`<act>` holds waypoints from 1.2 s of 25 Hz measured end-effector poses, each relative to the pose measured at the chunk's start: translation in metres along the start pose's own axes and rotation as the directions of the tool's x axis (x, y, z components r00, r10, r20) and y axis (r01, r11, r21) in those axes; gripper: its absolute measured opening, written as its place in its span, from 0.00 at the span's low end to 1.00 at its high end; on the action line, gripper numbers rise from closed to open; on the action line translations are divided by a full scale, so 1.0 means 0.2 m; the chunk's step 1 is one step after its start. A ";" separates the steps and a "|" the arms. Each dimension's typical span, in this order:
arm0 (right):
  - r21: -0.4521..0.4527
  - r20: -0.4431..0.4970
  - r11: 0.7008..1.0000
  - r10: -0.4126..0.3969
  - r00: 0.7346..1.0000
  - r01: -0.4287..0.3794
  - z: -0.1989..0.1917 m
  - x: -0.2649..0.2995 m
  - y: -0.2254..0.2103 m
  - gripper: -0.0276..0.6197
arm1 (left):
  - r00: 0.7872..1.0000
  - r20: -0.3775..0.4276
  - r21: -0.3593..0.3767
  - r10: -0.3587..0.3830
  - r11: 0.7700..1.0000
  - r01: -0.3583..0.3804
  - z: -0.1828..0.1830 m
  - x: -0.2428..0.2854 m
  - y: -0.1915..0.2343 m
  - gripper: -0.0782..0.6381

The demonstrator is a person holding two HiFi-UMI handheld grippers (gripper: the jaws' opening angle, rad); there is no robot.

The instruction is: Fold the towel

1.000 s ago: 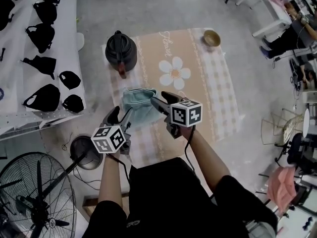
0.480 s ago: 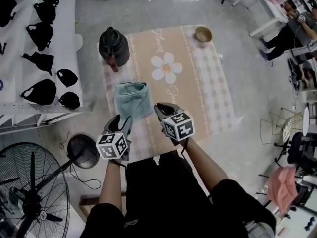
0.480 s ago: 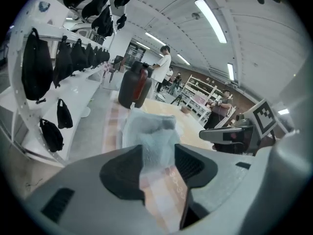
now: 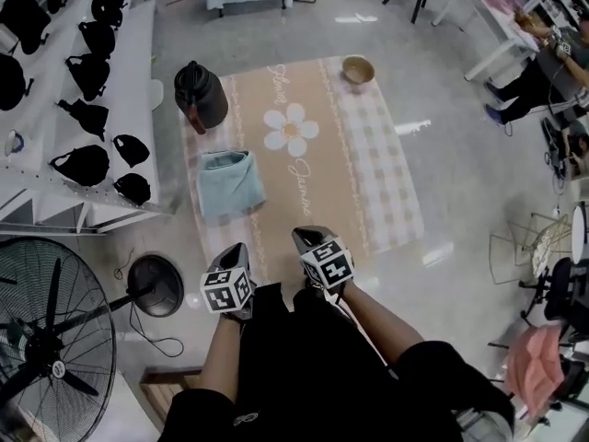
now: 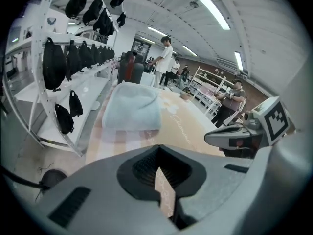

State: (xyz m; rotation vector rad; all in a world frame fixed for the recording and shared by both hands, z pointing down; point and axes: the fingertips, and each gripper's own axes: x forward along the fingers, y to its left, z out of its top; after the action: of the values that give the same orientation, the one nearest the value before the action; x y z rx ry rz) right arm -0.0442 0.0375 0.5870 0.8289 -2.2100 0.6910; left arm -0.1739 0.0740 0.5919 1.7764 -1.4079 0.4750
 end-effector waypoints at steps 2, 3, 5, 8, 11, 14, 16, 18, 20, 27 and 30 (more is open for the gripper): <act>-0.015 0.047 1.000 -0.011 0.999 0.012 0.05 -0.07 -0.05 0.05 | 0.999 0.048 0.013 0.014 1.000 -0.015 0.06 -0.02 -0.06 0.11; -0.032 0.081 0.999 -0.020 0.996 0.023 0.11 -0.13 -0.06 0.05 | 0.996 0.086 0.025 0.016 1.000 -0.018 0.11 -0.05 -0.10 0.11; -0.079 0.166 0.995 -0.042 0.985 0.056 0.25 -0.27 -0.07 0.05 | 0.981 0.195 0.054 0.004 0.998 -0.015 0.26 -0.17 -0.20 0.11; -0.153 0.318 0.982 -0.061 0.946 0.115 0.53 -0.53 -0.04 0.05 | 0.914 0.407 0.120 -0.001 0.991 -0.052 0.57 -0.41 -0.37 0.11; -0.198 0.472 0.968 -0.042 0.881 0.152 0.81 -0.78 0.00 0.05 | 0.812 0.584 0.167 -0.004 0.979 -0.115 0.90 -0.67 -0.52 0.11; -0.230 0.568 0.956 -0.020 0.823 0.182 0.99 -1.01 0.06 0.05 | 0.728 0.685 0.203 -0.004 0.962 -0.185 1.07 -0.90 -0.65 0.11; -0.245 0.614 0.948 -0.010 0.790 0.203 1.07 -1.15 0.09 0.05 | 0.695 0.719 0.219 -0.003 0.950 -0.223 1.10 -1.02 -0.71 0.11; -0.250 0.657 0.943 -0.004 0.754 0.222 1.12 -1.28 0.12 0.05 | 0.671 0.741 0.230 -0.009 0.943 -0.241 1.11 -1.11 -0.77 0.11; -0.250 0.693 0.939 0.004 0.721 0.236 1.16 -1.40 0.15 0.05 | 0.650 0.760 0.241 -0.021 0.937 -0.252 1.12 -1.19 -0.82 0.11; -0.246 0.760 0.931 0.013 0.649 0.269 1.19 -1.55 0.16 0.05 | 0.623 0.782 0.231 0.000 0.929 -0.290 1.12 -1.27 -0.85 0.11; -0.224 0.761 0.937 -0.005 0.648 0.269 1.16 -1.56 0.16 0.05 | 0.637 0.770 0.244 -0.024 0.934 -0.260 1.11 -1.24 -0.88 0.11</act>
State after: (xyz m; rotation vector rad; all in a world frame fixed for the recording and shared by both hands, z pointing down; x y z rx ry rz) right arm 0.0201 0.0169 0.2025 1.2530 -2.8297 -0.1736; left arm -0.1271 0.0699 0.2189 2.3196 -2.1437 -0.0250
